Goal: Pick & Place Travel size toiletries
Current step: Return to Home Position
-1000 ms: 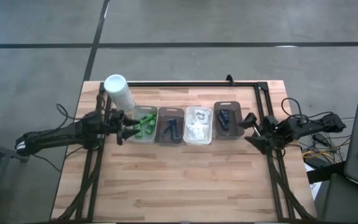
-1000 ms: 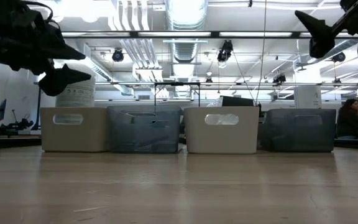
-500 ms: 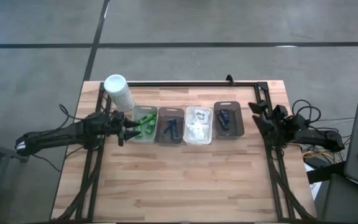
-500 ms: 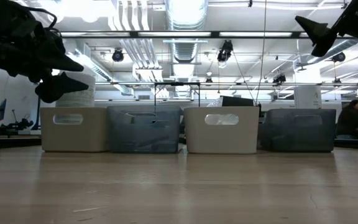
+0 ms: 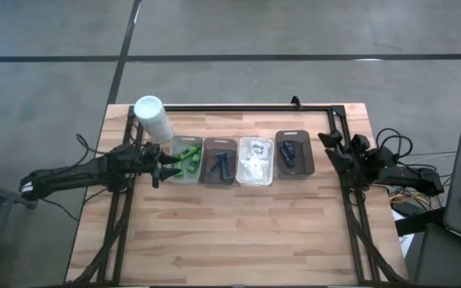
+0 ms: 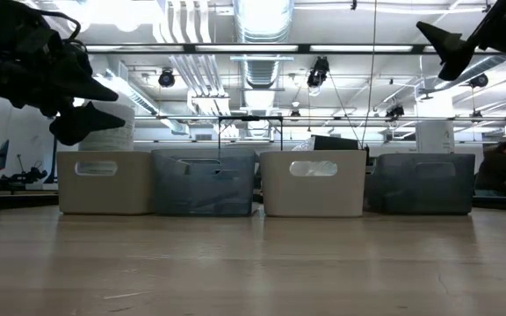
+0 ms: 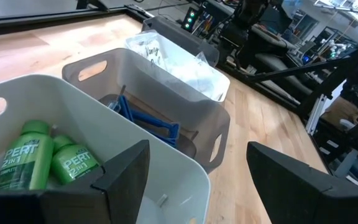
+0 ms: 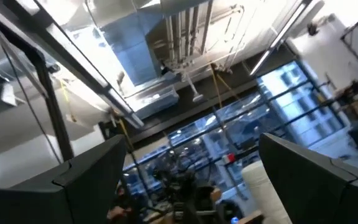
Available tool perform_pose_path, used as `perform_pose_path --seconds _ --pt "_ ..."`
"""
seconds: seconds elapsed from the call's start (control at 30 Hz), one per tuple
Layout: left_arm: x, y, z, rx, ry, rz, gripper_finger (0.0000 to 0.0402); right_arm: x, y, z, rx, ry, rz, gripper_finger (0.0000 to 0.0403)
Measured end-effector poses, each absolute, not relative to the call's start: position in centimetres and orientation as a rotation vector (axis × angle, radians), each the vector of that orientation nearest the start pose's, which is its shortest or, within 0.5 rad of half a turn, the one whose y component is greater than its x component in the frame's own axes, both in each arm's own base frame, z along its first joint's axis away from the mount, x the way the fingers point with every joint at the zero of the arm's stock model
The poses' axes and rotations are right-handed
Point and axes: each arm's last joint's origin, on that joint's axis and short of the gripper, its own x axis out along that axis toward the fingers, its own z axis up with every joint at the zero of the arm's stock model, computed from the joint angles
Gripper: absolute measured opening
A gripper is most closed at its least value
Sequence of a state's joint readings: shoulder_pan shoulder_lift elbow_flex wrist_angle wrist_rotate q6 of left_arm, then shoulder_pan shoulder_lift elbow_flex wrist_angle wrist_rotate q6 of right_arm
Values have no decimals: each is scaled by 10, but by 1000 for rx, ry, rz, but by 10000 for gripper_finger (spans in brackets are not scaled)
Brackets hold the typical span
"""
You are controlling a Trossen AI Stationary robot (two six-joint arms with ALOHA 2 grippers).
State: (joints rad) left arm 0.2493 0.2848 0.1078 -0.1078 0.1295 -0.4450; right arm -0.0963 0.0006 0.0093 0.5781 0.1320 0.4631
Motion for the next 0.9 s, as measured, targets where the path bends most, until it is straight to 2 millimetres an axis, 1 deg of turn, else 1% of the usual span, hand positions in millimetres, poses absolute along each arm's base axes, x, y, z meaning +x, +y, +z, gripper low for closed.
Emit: perform_pose_path --seconds 0.07,0.1,0.17,0.27,0.3,0.37,0.47,0.63,0.9 --pt "108 24 167 -495 249 180 273 80 -11 219 486 -627 -69 364" --pt "108 24 167 -495 249 180 273 81 -11 218 466 -603 -68 364" --pt "108 24 166 -495 249 180 273 85 -10 212 342 -513 -65 363" --pt "108 24 166 -495 249 180 273 89 -10 203 78 -404 -125 363" --pt "108 24 167 -495 249 180 273 90 -10 202 24 -384 -138 363" --pt "108 24 167 -495 249 180 273 91 -10 199 -30 -346 -146 364" --pt "108 24 166 -495 249 180 273 93 -10 193 -27 -287 -146 363" --pt "108 24 166 -495 249 180 273 95 -9 183 39 -181 -123 363" --pt "108 24 166 -495 249 180 273 97 -9 174 132 -90 -123 363"
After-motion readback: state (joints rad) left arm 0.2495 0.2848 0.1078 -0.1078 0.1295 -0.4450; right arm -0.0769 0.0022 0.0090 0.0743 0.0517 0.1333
